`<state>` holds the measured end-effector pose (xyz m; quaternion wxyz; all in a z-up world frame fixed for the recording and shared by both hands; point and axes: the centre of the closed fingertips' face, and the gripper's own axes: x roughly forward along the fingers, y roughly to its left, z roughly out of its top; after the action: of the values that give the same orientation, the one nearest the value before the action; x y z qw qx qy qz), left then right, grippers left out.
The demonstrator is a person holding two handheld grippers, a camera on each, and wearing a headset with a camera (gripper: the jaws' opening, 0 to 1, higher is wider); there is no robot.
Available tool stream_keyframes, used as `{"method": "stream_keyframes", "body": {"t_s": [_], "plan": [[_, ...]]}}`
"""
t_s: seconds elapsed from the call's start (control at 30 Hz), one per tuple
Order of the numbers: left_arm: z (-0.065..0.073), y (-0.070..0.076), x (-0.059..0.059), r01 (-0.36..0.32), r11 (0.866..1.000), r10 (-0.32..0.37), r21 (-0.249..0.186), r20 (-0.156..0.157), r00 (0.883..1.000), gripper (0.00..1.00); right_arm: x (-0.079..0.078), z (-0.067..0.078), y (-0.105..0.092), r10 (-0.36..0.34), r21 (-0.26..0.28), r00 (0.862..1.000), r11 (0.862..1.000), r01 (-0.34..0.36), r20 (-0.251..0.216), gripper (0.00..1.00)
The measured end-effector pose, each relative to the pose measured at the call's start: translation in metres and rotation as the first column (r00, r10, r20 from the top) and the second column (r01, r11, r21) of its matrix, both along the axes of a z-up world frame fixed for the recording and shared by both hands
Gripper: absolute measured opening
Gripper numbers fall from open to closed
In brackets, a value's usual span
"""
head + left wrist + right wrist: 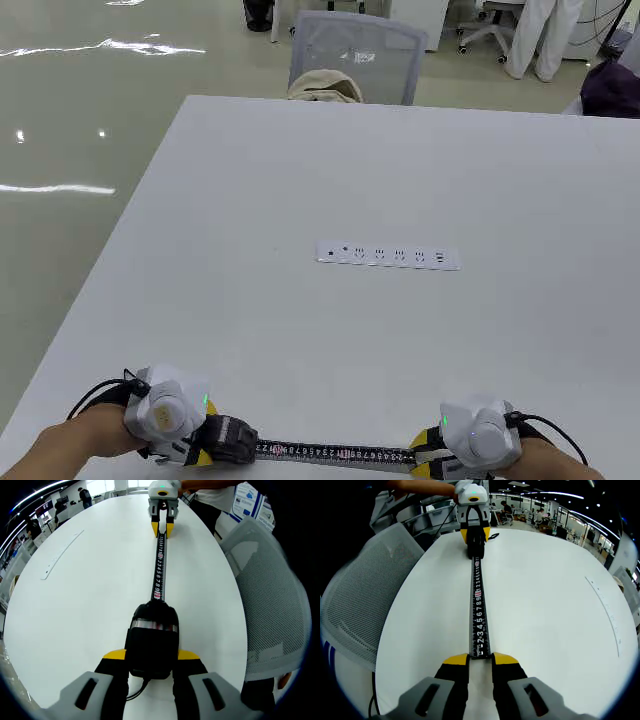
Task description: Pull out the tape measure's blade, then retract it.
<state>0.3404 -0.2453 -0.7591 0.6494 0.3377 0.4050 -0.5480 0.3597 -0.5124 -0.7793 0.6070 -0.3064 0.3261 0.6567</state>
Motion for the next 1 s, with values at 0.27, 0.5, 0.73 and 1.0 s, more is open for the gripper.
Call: {"method": "stream_keyframes", "body": {"t_s": [0.27,0.5,0.73,1.0], "plan": [[-0.0008,-0.0001,0.0005,-0.001,1.000,0.001,-0.002,0.003,1.000,0.30,-0.0003,0.0005,0.0016,0.016,-0.001,1.000,1.000,-0.016,0.009,0.21],[-0.0009,-0.0003,0.0004,-0.002,1.000,0.002,-0.001,-0.001,1.000,0.30,-0.0004,-0.0005,0.0014,0.016,-0.004,1.000,1.000,-0.016,0.010,0.21],[-0.0023,0.0008,0.0000,0.013,1.000,-0.013,0.011,0.006,1.000,0.31,-0.0022,-0.0009,0.0017,0.017,-0.003,1.000,1.000,-0.017,0.010,0.24],[-0.0085,0.0086,-0.0014,0.017,0.999,-0.018,0.030,0.025,1.000,0.32,-0.0032,-0.0005,0.0043,0.006,0.000,1.000,1.000,-0.006,0.012,0.30]]}}
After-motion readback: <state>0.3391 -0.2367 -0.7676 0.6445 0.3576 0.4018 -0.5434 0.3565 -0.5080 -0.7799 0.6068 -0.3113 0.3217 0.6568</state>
